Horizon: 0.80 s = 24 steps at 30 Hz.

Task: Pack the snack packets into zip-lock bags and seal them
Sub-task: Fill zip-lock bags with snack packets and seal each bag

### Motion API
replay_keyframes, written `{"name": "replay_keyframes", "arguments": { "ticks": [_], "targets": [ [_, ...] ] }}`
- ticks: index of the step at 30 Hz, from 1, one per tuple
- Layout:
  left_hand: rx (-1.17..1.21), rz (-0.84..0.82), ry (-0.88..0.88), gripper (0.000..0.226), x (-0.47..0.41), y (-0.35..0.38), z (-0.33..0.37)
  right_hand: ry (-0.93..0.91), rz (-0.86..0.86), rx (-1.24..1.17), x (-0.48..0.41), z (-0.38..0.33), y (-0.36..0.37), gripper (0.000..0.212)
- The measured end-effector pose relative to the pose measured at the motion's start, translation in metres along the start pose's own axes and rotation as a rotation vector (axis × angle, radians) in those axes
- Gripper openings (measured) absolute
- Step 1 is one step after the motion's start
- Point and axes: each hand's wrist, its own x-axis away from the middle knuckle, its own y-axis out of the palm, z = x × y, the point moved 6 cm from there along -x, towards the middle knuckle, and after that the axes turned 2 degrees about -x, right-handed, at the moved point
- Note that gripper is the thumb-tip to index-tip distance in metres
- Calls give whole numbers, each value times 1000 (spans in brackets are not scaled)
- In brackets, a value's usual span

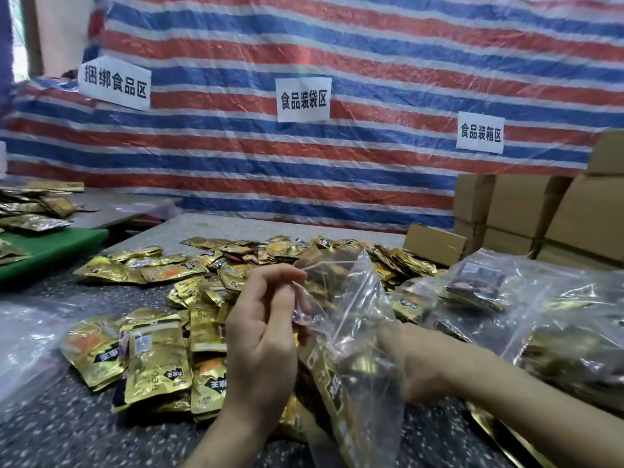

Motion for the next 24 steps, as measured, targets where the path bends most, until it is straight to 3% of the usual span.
{"name": "replay_keyframes", "arguments": {
  "ticks": [3, 6, 8, 12, 21, 24],
  "targets": [
    [-17, -4, 0, 19, 1, 1, 0, 21, 170, 44, 6, -5, 9, 61],
    [-24, -14, 8, 19, 3, 3, 3, 5, 271, 4, 10, -3, 2, 39],
    [-23, -16, 12, 19, 3, 3, 4, -15, 304, -64, 16, 2, -8, 22],
    [-19, 6, -8, 18, 2, 1, 1, -29, 295, -148, 30, 14, -31, 28],
    [-51, 41, -32, 28, 2, -1, -3, -113, 291, -817, 47, 34, -68, 11],
    [-47, 41, -37, 28, 2, -1, -3, -58, 297, -968, 45, 42, -68, 17]
  ]
}}
